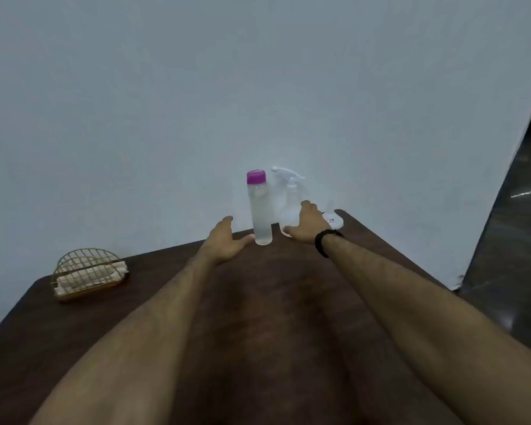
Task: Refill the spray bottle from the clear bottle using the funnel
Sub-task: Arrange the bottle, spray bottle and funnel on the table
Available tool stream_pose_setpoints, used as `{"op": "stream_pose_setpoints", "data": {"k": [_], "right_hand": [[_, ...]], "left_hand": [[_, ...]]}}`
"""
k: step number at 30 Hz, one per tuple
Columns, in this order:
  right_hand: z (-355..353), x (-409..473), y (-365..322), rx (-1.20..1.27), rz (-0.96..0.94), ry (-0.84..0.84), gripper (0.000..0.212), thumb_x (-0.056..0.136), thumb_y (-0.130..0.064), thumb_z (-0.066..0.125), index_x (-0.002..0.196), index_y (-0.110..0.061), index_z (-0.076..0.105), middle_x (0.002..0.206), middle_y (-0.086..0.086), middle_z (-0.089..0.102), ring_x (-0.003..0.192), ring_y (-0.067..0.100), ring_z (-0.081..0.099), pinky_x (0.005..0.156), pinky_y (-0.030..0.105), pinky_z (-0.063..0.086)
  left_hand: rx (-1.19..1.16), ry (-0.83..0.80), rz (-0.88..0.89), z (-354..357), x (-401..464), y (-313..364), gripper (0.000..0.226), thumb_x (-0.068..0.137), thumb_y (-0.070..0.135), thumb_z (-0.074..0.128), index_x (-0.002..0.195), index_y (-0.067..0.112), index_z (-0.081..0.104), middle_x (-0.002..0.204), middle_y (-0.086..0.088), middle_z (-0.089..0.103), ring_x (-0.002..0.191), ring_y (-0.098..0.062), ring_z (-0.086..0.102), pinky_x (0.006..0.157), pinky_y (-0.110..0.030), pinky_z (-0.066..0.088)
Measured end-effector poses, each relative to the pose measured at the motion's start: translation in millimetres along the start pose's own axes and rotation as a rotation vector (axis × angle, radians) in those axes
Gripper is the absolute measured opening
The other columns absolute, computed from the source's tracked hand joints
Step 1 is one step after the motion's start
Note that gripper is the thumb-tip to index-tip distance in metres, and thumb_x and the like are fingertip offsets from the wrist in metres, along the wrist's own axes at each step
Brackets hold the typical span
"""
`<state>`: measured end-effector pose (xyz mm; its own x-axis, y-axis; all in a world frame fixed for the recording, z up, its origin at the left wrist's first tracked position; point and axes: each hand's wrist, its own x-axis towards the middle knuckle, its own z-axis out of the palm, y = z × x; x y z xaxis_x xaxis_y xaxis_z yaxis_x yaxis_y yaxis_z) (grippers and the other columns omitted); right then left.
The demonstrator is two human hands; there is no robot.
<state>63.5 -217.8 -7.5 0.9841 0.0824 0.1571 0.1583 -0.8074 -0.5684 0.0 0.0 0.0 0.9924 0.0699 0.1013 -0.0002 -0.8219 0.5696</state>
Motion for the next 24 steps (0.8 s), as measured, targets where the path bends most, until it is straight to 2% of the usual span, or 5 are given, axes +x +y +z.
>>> {"op": "stream_pose_setpoints", "data": {"k": [7, 11, 14, 18, 24], "right_hand": [[24.8, 69.6, 17.9, 0.156, 0.083, 0.061, 0.102, 0.070, -0.048, 0.083, 0.145, -0.006, 0.029, 0.140, 0.014, 0.041, 0.131, 0.032, 0.043, 0.104, 0.043, 0.044], [36.6, 97.5, 30.7, 0.165, 0.051, 0.045, 0.086, 0.070, -0.050, 0.082, 0.134, -0.009, 0.043, 0.126, 0.011, 0.053, 0.119, 0.030, 0.053, 0.092, 0.041, 0.049], [43.9, 102.9, 34.5, 0.181, 0.014, 0.031, 0.080, 0.070, -0.051, 0.081, 0.130, -0.011, 0.046, 0.121, 0.009, 0.055, 0.111, 0.028, 0.055, 0.084, 0.035, 0.047], [52.4, 91.7, 30.3, 0.223, -0.005, 0.056, 0.077, 0.066, -0.051, 0.081, 0.125, -0.016, 0.047, 0.118, 0.007, 0.054, 0.106, 0.027, 0.056, 0.087, 0.043, 0.051], [68.5, 46.9, 5.8, 0.290, -0.037, 0.035, 0.075, 0.064, -0.053, 0.079, 0.124, -0.021, 0.045, 0.117, 0.004, 0.054, 0.105, 0.024, 0.056, 0.084, 0.040, 0.051]], "left_hand": [[-0.275, 0.041, -0.110, 46.1, 67.5, 7.3, 0.097, 0.084, 0.045, 0.077, 0.155, 0.010, 0.023, 0.159, -0.012, 0.036, 0.142, -0.034, 0.040, 0.110, -0.043, 0.040], [-0.468, 0.101, -0.103, 71.6, 95.5, 17.1, 0.086, 0.078, 0.041, 0.084, 0.145, 0.014, 0.037, 0.144, -0.007, 0.053, 0.130, -0.030, 0.053, 0.104, -0.040, 0.047], [-0.464, 0.178, -0.072, 86.2, 102.8, 16.8, 0.073, 0.080, 0.037, 0.082, 0.137, 0.012, 0.044, 0.134, -0.007, 0.058, 0.124, -0.028, 0.057, 0.093, -0.032, 0.047], [-0.516, 0.175, -0.054, 86.5, 96.1, 3.7, 0.069, 0.081, 0.035, 0.082, 0.134, 0.011, 0.044, 0.125, -0.002, 0.059, 0.112, -0.019, 0.057, 0.086, -0.026, 0.047], [-0.494, 0.187, -0.052, 59.7, 49.7, -31.6, 0.063, 0.084, 0.029, 0.078, 0.134, 0.014, 0.043, 0.126, -0.004, 0.059, 0.116, -0.023, 0.059, 0.094, -0.035, 0.052]]}}
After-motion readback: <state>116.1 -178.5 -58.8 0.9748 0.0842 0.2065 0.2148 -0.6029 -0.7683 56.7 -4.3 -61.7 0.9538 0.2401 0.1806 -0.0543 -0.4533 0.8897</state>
